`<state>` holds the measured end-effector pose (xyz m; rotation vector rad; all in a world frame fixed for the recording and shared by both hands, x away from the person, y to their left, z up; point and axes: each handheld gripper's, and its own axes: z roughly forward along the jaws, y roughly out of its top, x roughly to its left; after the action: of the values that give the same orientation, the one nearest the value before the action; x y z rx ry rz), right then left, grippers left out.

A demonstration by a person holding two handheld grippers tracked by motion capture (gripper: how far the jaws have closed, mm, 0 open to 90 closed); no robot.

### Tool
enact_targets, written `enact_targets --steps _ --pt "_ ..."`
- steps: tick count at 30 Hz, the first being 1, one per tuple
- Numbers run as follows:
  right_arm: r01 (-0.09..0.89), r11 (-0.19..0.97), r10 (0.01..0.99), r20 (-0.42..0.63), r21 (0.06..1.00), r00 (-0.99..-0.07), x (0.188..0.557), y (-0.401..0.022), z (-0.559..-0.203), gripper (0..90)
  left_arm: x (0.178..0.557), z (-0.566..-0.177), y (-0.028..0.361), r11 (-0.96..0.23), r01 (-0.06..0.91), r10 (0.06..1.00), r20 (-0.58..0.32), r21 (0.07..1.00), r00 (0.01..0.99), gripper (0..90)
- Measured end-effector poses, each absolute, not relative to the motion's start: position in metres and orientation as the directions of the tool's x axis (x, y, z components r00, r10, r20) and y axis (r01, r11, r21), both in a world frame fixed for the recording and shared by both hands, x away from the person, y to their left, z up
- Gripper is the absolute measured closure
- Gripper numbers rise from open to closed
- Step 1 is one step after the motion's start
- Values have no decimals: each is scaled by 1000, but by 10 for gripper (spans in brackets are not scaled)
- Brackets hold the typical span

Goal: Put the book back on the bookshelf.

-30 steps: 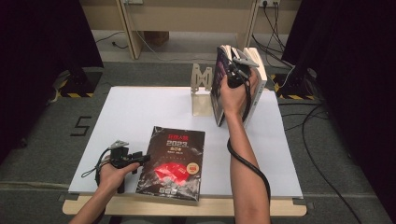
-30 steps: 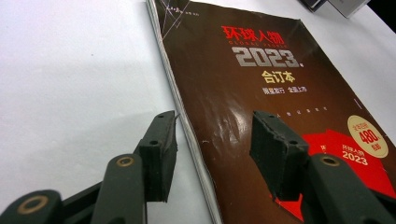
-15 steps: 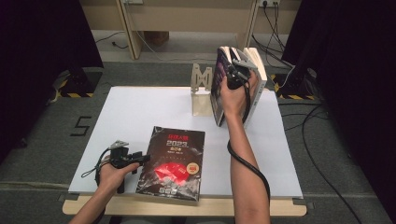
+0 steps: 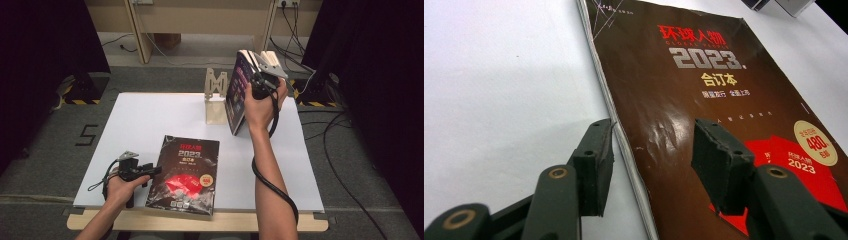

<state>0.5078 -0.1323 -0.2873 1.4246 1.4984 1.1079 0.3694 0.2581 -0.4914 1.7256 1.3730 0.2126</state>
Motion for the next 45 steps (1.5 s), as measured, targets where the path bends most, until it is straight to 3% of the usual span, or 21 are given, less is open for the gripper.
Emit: enact_targets --steps 45 --pt "343 -30 994 65 939 -89 468 -148 -305 676 371 -491 258 23 691 855 -372 723 361 494"
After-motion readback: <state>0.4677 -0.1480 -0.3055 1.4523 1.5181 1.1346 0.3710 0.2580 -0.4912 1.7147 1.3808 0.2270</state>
